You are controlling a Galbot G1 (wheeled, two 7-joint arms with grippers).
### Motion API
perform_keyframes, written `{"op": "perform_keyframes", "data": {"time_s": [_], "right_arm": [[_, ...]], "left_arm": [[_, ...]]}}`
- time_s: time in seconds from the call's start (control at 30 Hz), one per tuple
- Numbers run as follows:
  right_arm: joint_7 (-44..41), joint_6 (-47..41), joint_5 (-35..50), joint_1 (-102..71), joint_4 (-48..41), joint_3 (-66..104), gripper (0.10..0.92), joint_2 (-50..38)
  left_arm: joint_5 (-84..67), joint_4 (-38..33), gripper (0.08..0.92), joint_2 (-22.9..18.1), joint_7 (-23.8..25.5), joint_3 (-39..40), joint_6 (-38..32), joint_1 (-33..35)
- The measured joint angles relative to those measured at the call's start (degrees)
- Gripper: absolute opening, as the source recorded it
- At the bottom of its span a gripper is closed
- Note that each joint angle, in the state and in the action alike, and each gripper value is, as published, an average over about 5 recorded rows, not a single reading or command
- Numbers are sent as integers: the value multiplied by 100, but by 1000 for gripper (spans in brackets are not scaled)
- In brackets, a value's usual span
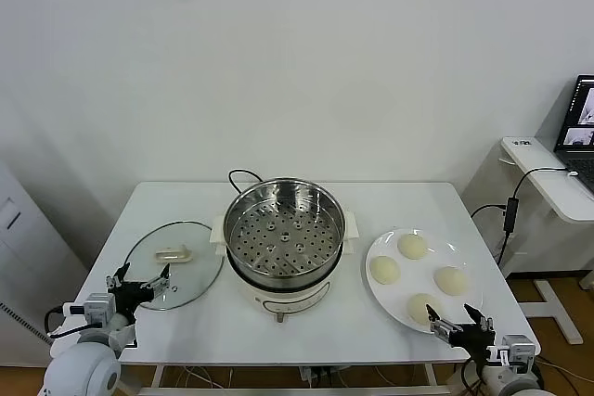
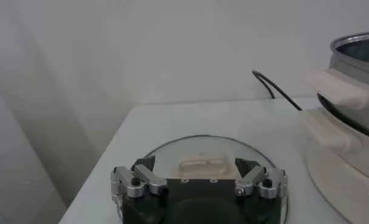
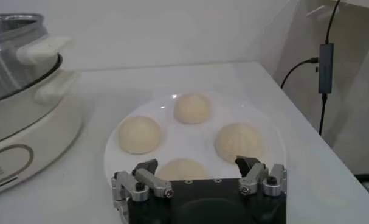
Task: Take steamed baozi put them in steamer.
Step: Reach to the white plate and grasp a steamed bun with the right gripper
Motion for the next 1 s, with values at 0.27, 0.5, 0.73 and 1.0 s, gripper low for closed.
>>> {"op": "perform_keyframes", "data": {"time_s": [0.27,0.5,0.73,1.0], "right_arm": [[-301,185,-1297,355,-196,35,823,-313],[-747,488,-2810,939,-666,-94,823,-818],[-1693,566,-3684,1710,-1192,-473,823,-1418],[-2976,809,-4063,2783,-1809,-1212,823,-2148]], "left_arm": [[0,-7,823,-30,2,3,14,-2],[26,-11,823,-85,1,26,27,-32],[170,-16,823,-217,7,79,-6,-76],[377,-38,823,-423,13,179,7,-177]]}}
